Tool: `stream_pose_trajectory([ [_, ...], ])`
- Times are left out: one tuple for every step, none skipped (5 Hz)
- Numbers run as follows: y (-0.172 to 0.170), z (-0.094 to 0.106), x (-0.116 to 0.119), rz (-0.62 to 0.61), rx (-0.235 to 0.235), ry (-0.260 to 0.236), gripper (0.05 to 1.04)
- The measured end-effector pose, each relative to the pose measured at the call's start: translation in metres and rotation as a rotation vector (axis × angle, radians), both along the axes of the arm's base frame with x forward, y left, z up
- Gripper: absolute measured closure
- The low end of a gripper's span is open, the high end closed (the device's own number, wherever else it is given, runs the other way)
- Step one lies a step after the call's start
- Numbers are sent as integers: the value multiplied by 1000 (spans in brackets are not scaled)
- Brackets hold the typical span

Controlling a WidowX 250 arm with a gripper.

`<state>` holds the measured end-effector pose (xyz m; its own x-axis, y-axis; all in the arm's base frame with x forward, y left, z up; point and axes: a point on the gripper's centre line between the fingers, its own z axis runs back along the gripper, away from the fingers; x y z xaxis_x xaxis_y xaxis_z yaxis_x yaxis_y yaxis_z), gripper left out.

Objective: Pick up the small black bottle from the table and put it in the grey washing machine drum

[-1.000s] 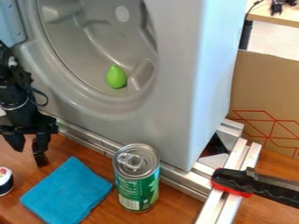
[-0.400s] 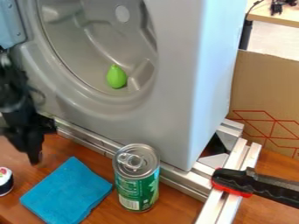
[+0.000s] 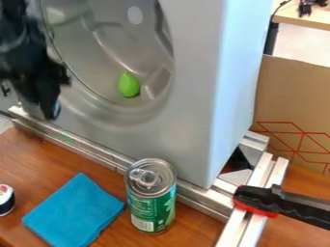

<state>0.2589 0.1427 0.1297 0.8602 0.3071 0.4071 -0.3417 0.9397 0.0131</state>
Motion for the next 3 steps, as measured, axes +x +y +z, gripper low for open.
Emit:
stream_pose_trajectory([
  [-6,38,28,-135,-23,-49,751],
  [-9,46,48,-228,-18,-84,751],
  [-9,43,62,-278,-30,-89,751],
])
